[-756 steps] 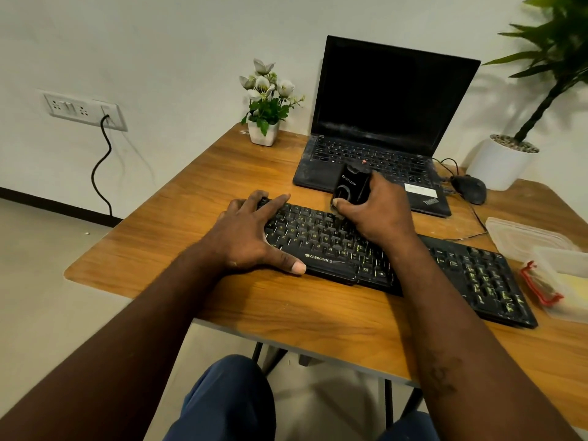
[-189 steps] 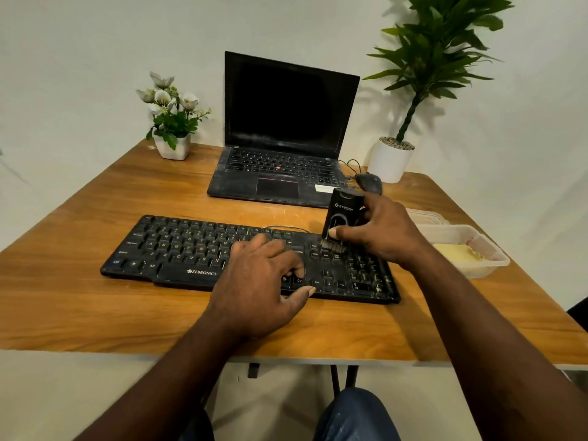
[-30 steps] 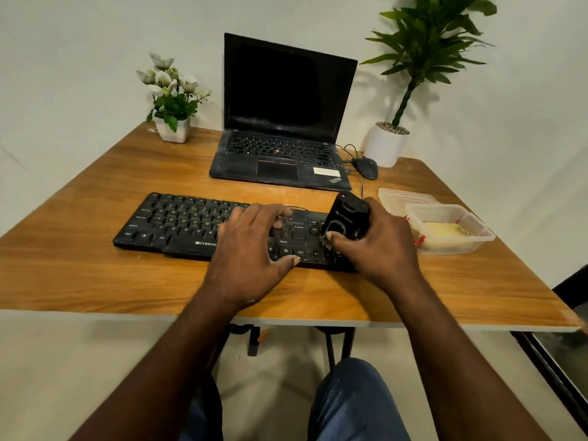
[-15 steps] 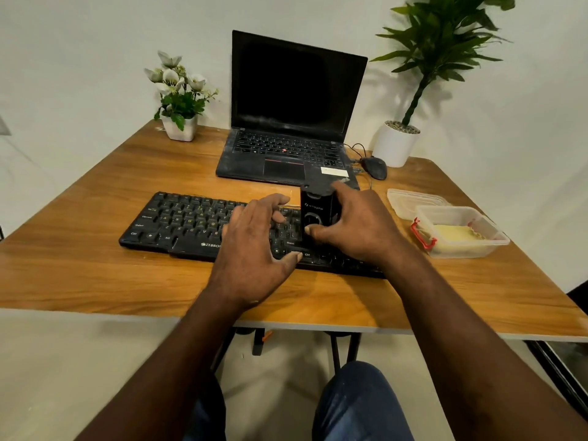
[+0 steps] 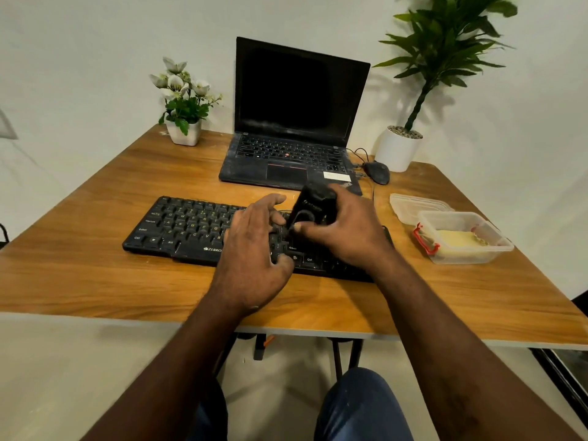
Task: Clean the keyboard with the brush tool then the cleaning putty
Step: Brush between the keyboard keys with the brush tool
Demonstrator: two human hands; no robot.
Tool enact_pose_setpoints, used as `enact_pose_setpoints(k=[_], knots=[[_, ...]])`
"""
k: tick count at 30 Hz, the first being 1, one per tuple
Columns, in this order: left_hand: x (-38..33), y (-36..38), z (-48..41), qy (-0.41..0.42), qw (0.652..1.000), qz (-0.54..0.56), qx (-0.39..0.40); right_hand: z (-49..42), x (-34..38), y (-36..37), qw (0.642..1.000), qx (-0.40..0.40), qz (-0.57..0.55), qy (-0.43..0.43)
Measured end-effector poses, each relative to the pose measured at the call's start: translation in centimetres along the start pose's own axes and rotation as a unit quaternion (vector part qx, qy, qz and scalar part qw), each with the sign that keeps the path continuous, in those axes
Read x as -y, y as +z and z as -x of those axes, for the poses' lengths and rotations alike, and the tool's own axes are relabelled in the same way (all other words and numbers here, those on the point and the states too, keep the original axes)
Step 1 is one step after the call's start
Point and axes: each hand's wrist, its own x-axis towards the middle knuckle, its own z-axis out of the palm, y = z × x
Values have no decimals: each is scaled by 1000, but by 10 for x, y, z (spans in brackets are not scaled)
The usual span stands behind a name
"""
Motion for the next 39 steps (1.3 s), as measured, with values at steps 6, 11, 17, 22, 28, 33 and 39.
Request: enact_pose_setpoints(k=[6,11,17,22,28,33,39], knots=[[-2,0,1,-21,1000,19,0,-12,-7,-3,979,-120,165,30],[-5,-1,2,-37,999,18,6,8,-6,-8,999,8,-37,3],[-10,2,2,0,998,-58,13,5,-35,-31,983,-144,96,64],[-17,16,0,95,965,-238,52,18,-61,-63,988,-116,-29,98],[-39,23,-44,50,896,-346,272,17,-72,-67,986,-126,35,99],[-49,40,-85,21,843,-361,399,13,-53,-45,996,-68,10,55],[-47,45,-95,-6,817,-370,441,-2,-59,-54,976,-121,167,65]])
